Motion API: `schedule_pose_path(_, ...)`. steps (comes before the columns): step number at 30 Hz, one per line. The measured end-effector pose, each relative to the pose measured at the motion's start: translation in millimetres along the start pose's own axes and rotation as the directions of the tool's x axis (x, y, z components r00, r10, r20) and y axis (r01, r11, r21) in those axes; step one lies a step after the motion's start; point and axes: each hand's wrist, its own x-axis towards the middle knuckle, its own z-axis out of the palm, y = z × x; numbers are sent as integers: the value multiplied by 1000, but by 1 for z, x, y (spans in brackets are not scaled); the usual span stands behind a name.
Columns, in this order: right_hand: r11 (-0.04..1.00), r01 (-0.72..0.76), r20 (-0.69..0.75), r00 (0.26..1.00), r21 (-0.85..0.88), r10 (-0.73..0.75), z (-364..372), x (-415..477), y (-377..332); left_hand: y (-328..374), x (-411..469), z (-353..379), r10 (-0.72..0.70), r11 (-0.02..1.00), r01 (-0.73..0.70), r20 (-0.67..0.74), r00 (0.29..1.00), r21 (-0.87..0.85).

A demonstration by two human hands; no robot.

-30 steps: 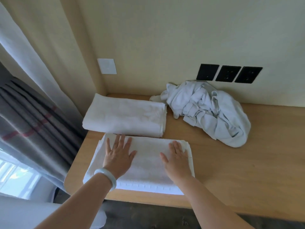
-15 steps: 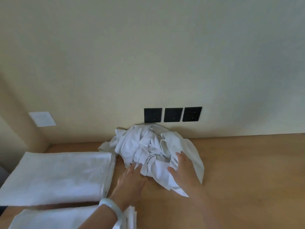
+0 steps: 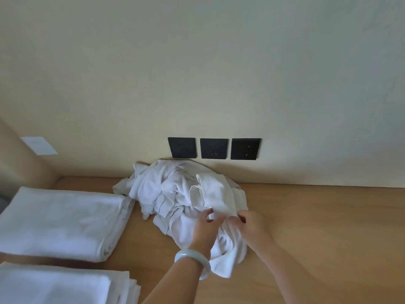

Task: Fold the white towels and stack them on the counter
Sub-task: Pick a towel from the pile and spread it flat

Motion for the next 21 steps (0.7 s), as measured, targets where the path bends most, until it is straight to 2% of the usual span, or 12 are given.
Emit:
schedule_pose_path(3,998,55,-166,984,-42,-61,-22,-13,-18,18,-14,3,71,997,-71,-36,997,5)
schedule_pose_path(6,998,68,-334,940,-7,-66,-55,-30,-40,42,-36,15,197,980,-197,78,977,-8)
schedule_pose_path(8,991,97,-418,907,87,-52,-83,-43,-56,63,-54,28,301,951,-310,247,921,-5)
schedule_pose_path(10,983,136,-471,880,120,-64,-111,-54,-70,81,-71,43,376,914,-404,405,834,-16)
schedule_pose_path(13,956,203,-451,888,213,-88,-148,-72,-94,103,-87,62,438,874,-486,488,756,-31)
schedule_pose_path(15,890,228,-369,926,395,-73,-173,-82,-108,119,-96,71,454,881,-462,464,760,-105)
schedule_pose_path(17,783,255,-294,951,568,-97,-197,-87,-112,135,-101,80,456,890,-420,397,796,-179)
schedule_pose_path(19,773,290,-380,922,564,-69,-220,-87,-101,148,-105,89,416,905,-349,337,845,-242)
schedule_pose_path(21,880,215,-509,860,424,35,-238,-86,-73,155,-112,103,386,903,-285,319,866,-320)
